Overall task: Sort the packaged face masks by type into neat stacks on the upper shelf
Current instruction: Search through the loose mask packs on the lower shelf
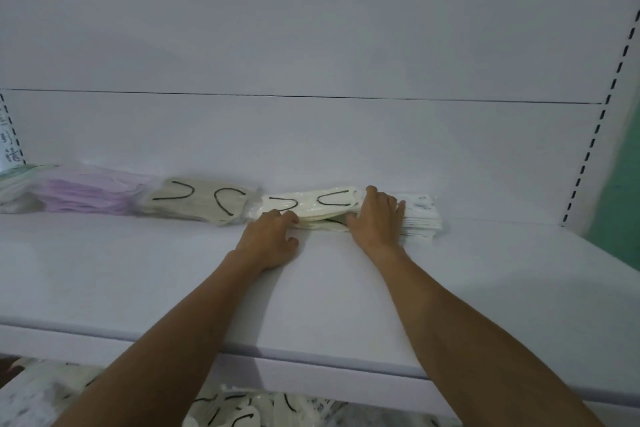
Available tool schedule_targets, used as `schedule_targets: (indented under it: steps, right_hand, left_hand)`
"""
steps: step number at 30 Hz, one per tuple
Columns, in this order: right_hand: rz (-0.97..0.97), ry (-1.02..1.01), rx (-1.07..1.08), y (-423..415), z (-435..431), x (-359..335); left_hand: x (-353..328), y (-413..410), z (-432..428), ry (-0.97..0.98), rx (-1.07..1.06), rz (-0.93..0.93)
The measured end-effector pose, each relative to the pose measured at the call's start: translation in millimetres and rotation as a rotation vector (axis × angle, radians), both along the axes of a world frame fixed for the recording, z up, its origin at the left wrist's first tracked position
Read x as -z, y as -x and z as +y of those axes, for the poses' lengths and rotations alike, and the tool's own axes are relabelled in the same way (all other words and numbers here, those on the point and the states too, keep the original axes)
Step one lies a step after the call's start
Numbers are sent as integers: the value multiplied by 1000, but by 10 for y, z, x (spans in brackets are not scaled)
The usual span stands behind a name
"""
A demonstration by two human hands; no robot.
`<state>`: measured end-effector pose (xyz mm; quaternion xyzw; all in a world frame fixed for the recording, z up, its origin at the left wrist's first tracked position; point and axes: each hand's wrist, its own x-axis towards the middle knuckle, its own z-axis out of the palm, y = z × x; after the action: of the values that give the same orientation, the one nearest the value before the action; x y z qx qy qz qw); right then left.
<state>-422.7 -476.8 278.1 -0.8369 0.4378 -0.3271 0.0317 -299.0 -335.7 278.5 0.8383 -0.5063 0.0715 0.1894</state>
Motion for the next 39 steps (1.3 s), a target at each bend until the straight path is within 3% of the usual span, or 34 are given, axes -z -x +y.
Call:
schedule_targets:
  steps: [6, 11, 15, 18, 22, 25, 28, 33, 36, 39]
  right_hand:
    - [18, 52, 14, -27, -1, 4]
    - [-6, 78, -181, -105, 37, 3]
    - [45, 27, -261, -141, 110, -40]
    - [142, 23, -297, -167, 149, -33]
    - [242, 13, -263, -163, 141, 3]
    - [328, 45, -228, -190, 152, -9]
    - [237, 145, -254, -243, 218, -88]
    - [74, 284, -333, -233, 521, -153]
    - [208, 236, -311, -168, 858, -250]
    - [179, 241, -319, -168, 1313, -272]
  left_hand:
    - [106, -54, -148, 163, -154, -47]
    - [93, -64, -93, 296, -268, 32]
    - [92, -31, -98, 307, -357, -71]
    - [138, -65, -121, 219, -351, -29]
    - [124, -122, -122, 214, -285, 187]
    - [118, -83, -80, 173, -244, 68]
    - [-18, -31, 61, 124, -296, -101]
    - [-183, 54, 585, 57, 18, 71]
    - [-121, 101, 979, 138, 35, 30]
    - [-18, 109, 1392, 237, 38, 15]
